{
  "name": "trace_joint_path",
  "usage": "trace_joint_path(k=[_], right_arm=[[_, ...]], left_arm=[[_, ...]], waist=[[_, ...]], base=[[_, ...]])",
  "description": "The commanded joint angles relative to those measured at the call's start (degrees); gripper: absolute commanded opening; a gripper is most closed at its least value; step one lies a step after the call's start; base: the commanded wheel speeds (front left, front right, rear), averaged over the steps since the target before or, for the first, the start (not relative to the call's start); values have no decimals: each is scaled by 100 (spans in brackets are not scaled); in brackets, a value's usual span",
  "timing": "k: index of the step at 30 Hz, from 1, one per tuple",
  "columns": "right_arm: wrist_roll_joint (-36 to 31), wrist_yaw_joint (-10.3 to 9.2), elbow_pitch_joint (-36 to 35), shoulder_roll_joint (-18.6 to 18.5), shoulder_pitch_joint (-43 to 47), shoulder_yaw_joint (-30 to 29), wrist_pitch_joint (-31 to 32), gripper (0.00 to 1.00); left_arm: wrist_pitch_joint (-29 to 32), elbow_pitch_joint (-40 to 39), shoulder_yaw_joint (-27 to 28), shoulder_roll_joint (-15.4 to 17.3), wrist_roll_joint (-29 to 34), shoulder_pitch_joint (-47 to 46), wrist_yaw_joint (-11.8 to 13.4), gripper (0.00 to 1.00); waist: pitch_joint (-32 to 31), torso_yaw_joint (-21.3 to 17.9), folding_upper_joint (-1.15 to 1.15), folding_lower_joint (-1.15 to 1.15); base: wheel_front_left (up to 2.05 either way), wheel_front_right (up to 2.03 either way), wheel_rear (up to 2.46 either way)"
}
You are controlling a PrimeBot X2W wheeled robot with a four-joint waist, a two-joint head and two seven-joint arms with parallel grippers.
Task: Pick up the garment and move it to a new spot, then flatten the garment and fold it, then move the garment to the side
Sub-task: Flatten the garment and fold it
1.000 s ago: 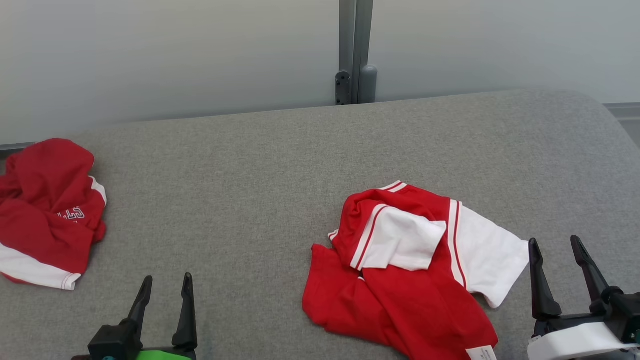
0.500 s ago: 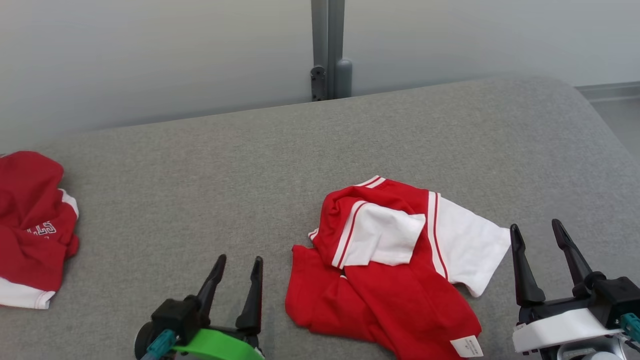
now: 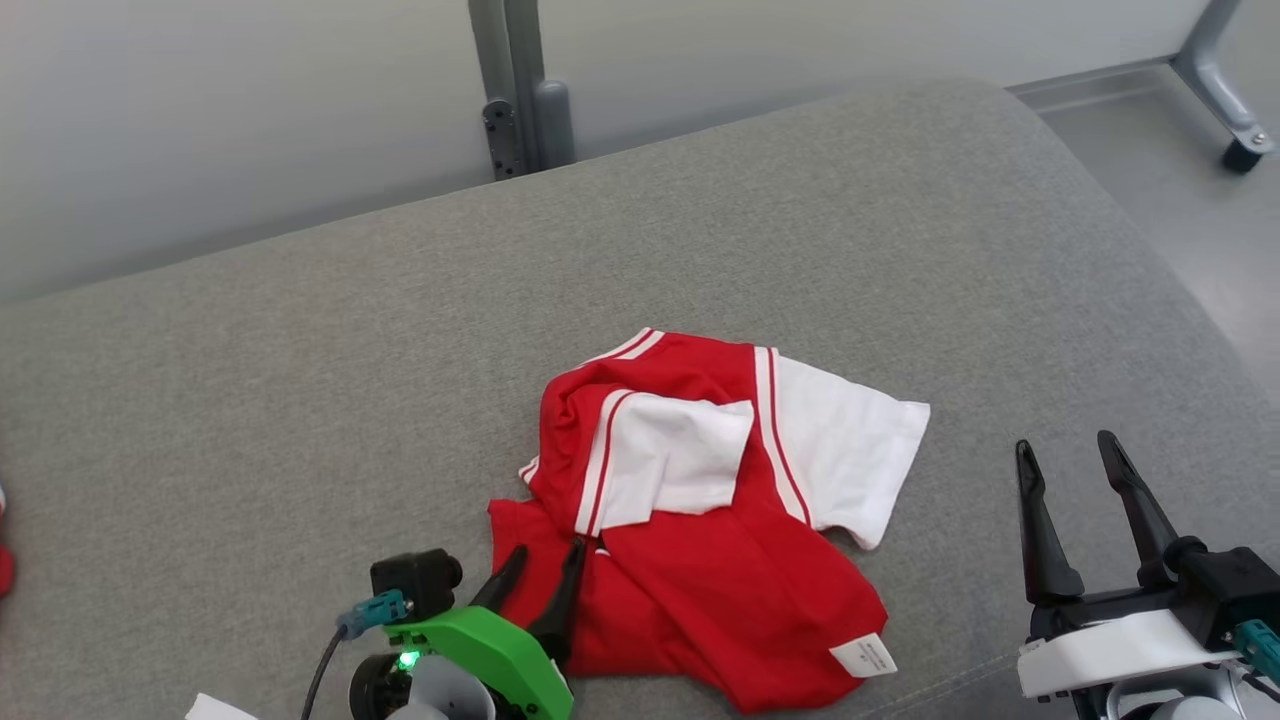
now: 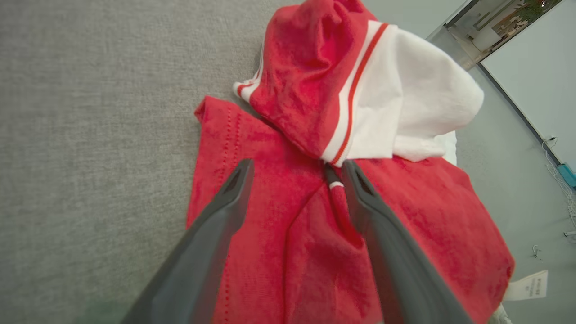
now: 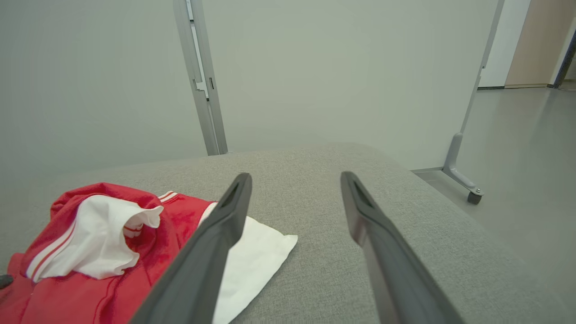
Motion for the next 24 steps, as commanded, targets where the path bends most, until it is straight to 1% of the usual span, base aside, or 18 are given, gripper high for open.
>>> trace_joint_path(k=[1, 10, 15, 16, 17, 18, 19, 20, 21, 22, 24], right_arm=[[52, 0, -7, 11, -29, 8, -20, 100], [51, 0, 11, 15, -55, 26, -20, 100], [57, 0, 28, 5, -60, 53, -20, 100], [59, 0, 35, 3, -57, 57, -20, 100], [61, 0, 42, -1, -54, 61, -20, 100], [63, 0, 48, -4, -50, 64, -20, 100], [63, 0, 57, -5, -42, 66, -20, 100], [62, 0, 63, -7, -31, 70, -20, 100], [67, 0, 69, -7, -28, 70, -20, 100], [73, 0, 73, -6, -31, 71, -20, 100], [83, 0, 83, -3, -41, 66, -20, 100]], left_arm=[[-12, 90, -14, 33, -189, -155, 25, 100], [-221, 655, -330, 33, -707, -564, 22, 100], [-371, 786, -519, 31, -881, -714, -3, 100], [-396, 798, -559, 31, -945, -732, -9, 87], [-414, 795, -589, 32, -1015, -752, -17, 83], [-429, 791, -625, 32, -1082, -773, -17, 77], [-443, 793, -674, 31, -1148, -780, -23, 55], [-441, 798, -722, 30, -1196, -789, -27, 38], [-453, 794, -765, 31, -1202, -806, -38, 28], [-496, 771, -799, 32, -1238, -836, -50, 0], [-560, 765, -857, 31, -1305, -881, -66, 0]], waist=[[86, -201, 0, 0], [98, -267, 0, 0], [87, -260, 0, 0], [82, -256, 0, 0], [79, -252, 0, 0], [76, -248, 0, 0], [64, -244, 0, 0], [63, -239, 0, 0], [65, -234, 0, 0], [69, -228, 0, 0], [71, -214, 0, 0]], base=[[0, 0, 0], [0, 0, 0], [0, 0, 0], [0, 0, 0], [0, 0, 0], [0, 0, 0], [0, 0, 0], [0, 0, 0], [0, 0, 0], [0, 0, 0], [0, 0, 0]])
